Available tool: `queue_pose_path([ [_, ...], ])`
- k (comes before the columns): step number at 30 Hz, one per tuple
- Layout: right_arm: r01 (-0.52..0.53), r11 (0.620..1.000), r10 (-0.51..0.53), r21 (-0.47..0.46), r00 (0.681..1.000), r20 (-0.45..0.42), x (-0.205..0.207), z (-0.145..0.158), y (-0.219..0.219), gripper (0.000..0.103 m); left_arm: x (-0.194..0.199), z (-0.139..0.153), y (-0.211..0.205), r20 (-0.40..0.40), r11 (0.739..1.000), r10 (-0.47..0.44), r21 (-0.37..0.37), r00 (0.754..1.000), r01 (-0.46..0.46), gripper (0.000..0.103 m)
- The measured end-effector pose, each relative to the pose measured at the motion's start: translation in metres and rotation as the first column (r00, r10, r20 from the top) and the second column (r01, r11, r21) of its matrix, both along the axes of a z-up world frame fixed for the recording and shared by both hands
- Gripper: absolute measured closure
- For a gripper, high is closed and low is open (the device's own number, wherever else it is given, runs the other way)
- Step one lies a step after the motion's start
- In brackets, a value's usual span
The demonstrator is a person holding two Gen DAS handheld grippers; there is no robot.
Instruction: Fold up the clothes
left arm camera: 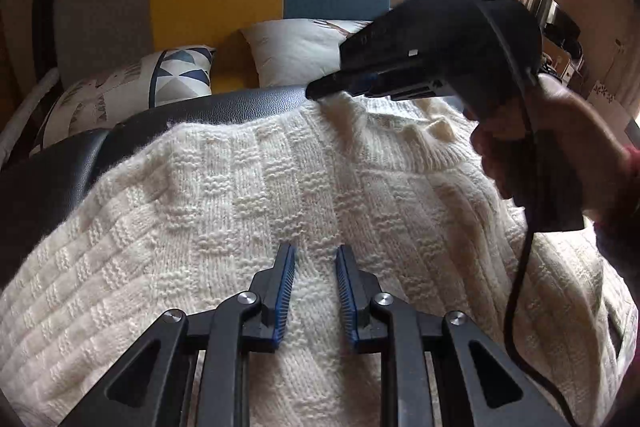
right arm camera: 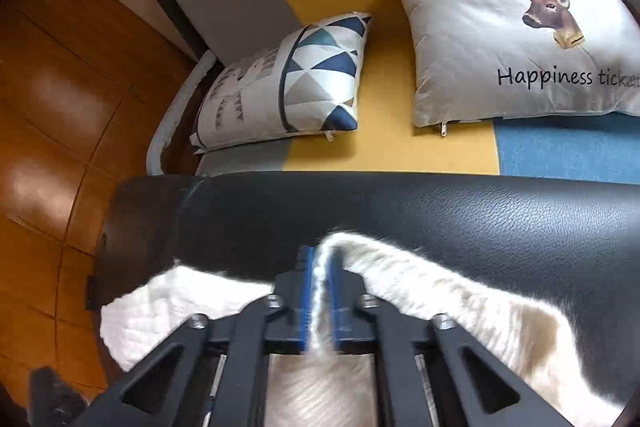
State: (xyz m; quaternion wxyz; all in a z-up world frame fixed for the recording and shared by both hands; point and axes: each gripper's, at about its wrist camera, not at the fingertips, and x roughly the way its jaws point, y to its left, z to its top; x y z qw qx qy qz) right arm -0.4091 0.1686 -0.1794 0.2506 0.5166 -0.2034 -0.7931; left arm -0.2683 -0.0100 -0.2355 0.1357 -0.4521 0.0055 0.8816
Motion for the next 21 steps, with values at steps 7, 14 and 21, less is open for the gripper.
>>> queue_pose_path([
  [7, 0.020, 0.999, -0.018, 0.030, 0.997, -0.072, 0.011, 0.026, 0.012, 0.078, -0.029, 0.034, -0.016, -0.032, 0.996, -0.013, 0.089, 0.999, 0.016, 0.082],
  [14, 0.009, 0.988, 0.004, 0.152, 0.997, -0.081, 0.077, 0.047, 0.043, 0.070, -0.074, 0.024, 0.011, 0.042, 0.997, -0.071, -0.013, 0.997, 0.072, 0.082],
  [21, 0.065, 0.941, -0.069, 0.331, 0.998, -0.001, 0.099, 0.008, 0.082, 0.073, -0.087, 0.001, 0.006, 0.053, 0.996, 0.047, -0.077, 0.997, -0.043, 0.081],
])
